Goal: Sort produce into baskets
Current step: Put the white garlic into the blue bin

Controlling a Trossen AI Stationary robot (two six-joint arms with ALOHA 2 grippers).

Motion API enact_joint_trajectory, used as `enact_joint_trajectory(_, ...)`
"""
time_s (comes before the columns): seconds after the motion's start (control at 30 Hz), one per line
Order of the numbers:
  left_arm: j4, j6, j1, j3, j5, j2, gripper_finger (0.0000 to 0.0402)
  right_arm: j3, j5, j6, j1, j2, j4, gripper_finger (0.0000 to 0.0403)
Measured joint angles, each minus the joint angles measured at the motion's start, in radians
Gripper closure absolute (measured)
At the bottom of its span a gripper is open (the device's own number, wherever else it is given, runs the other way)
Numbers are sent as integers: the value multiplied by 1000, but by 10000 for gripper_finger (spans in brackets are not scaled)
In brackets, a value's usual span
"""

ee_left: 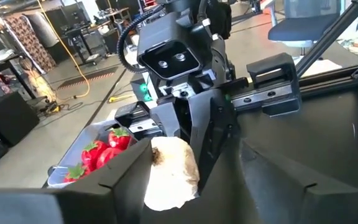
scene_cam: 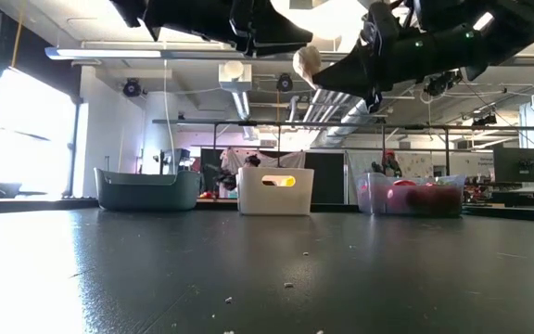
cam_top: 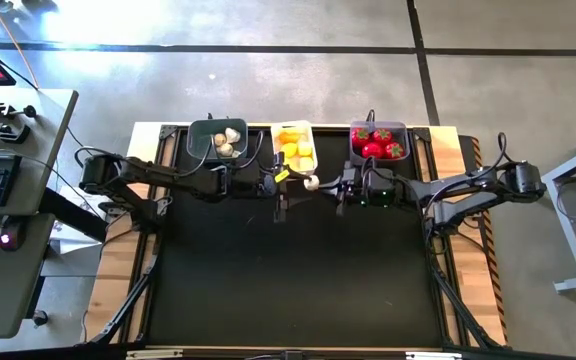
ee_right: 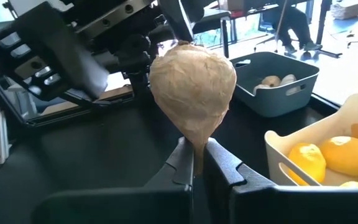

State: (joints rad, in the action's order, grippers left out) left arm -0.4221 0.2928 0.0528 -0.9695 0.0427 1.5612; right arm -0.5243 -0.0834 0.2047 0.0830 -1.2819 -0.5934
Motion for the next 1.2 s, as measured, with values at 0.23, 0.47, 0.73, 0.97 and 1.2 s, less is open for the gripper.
enact_joint_trajectory(0.23, 10, 0, 0, 0, -8, 0, 234, 0, 31, 18, 0, 0, 4, 401)
enact_joint_trajectory(0.47, 25, -8, 0, 0, -4, -1, 261, 0, 34, 22, 0, 0, 5, 401)
enact_joint_trajectory(0.73, 34, -26, 4, 0, -8, -1, 197, 0, 46, 22, 0, -1, 3, 401)
enact_joint_trajectory(0.97, 58, -33, 11, 1, -8, 1, 148, 0, 66, 24, -22, 0, -22, 401)
enact_joint_trajectory(1.2, 72, -48, 12, -12, -38, 2, 147, -1, 66, 4, -45, 1, -52, 401)
